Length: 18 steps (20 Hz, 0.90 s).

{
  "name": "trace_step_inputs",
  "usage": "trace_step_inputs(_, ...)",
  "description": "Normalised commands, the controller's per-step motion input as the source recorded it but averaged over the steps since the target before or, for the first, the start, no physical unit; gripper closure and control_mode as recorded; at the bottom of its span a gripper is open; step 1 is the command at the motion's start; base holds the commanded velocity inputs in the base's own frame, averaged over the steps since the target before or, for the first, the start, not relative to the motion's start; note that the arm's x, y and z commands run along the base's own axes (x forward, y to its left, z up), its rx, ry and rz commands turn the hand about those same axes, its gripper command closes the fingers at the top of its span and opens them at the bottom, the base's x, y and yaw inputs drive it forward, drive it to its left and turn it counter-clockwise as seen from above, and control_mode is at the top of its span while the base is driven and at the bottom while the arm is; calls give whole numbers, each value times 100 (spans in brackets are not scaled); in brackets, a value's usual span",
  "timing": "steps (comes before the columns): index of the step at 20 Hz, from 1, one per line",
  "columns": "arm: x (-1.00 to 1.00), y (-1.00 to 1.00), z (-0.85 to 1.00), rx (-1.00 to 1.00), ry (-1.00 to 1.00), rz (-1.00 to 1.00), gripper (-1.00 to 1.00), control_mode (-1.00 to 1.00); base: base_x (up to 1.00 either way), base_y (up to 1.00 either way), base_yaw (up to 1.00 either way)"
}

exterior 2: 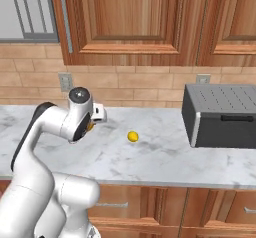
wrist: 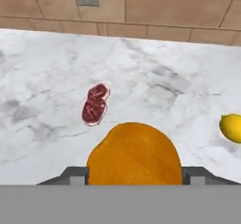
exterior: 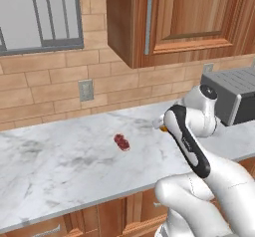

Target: Open the fridge, remove the orange, lemon, and steak, and place them on any counter.

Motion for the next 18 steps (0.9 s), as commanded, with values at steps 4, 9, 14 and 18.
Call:
trace_step_inputs(4,89,0,-91,0,0,10,100,-100,0,0,0)
trace_step_inputs(9,76,0,-72,0,0,7,100,-100,0,0,0)
trace_step_inputs(14,61,0,-45,0,0,5,100,-100,0,0,0)
trace_step_inputs(18,60,0,-24,0,0,3,100,-100,0,0,0)
